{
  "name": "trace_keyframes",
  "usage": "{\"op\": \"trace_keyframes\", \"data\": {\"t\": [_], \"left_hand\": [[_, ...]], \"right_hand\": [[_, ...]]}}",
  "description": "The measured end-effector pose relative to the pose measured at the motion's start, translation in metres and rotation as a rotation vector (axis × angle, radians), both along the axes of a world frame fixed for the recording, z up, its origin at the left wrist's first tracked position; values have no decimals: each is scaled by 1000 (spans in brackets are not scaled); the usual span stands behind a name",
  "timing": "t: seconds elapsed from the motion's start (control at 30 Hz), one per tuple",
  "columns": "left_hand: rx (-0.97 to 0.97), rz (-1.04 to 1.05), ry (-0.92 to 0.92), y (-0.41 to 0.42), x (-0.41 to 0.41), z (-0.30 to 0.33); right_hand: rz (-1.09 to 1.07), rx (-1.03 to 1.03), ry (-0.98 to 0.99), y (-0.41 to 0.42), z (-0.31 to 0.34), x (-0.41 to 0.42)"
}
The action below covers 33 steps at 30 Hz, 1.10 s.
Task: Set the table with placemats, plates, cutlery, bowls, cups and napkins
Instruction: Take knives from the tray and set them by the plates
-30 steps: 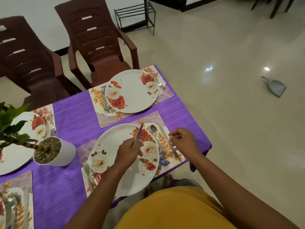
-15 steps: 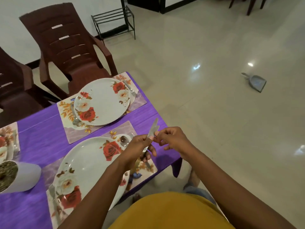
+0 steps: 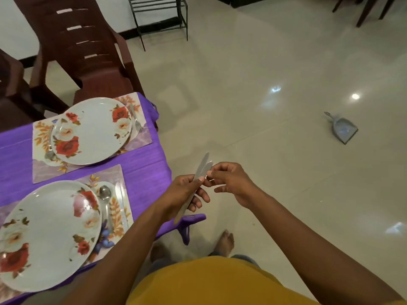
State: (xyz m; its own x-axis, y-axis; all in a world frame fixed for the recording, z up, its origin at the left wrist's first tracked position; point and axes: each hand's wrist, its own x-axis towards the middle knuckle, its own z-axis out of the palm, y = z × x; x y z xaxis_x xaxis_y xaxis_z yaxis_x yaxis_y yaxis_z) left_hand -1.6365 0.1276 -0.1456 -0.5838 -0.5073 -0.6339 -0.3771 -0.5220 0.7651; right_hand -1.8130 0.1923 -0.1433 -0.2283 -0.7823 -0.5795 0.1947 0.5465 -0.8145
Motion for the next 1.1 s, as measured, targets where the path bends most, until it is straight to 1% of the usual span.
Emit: {"op": "trace_keyframes", "data": {"t": [0.13,0.27,0.4,0.47,0.57,0.67,0.77,0.9,1.1], "left_hand": [[10,7,12,-1,-26,1],[54,62,24,-10,-51,-6],[44,89,18,-29,-68,-12],[33,117,19,-44,-77,-18],[17,149,15,-66,-95,-26],[17,182,19,-95,-112,-32],[36,220,29,-126,-122,-36],[69,299,29,-161,-128,-42],[39,405,-58,-223,-138,-41]], "right_hand": [[-122,-13,-70,2,4,-35],[-311,-4,-169,-6,6,-69],[-407,29,-188,-24,2,-91],[-397,41,-169,-39,-4,-101],[-350,24,-201,-67,-11,-116],[-259,13,-205,-104,-9,-133],[-225,21,-227,-141,-6,-150],[-105,43,-83,-187,0,-169],[-102,126,-95,-254,-7,-181]]}}
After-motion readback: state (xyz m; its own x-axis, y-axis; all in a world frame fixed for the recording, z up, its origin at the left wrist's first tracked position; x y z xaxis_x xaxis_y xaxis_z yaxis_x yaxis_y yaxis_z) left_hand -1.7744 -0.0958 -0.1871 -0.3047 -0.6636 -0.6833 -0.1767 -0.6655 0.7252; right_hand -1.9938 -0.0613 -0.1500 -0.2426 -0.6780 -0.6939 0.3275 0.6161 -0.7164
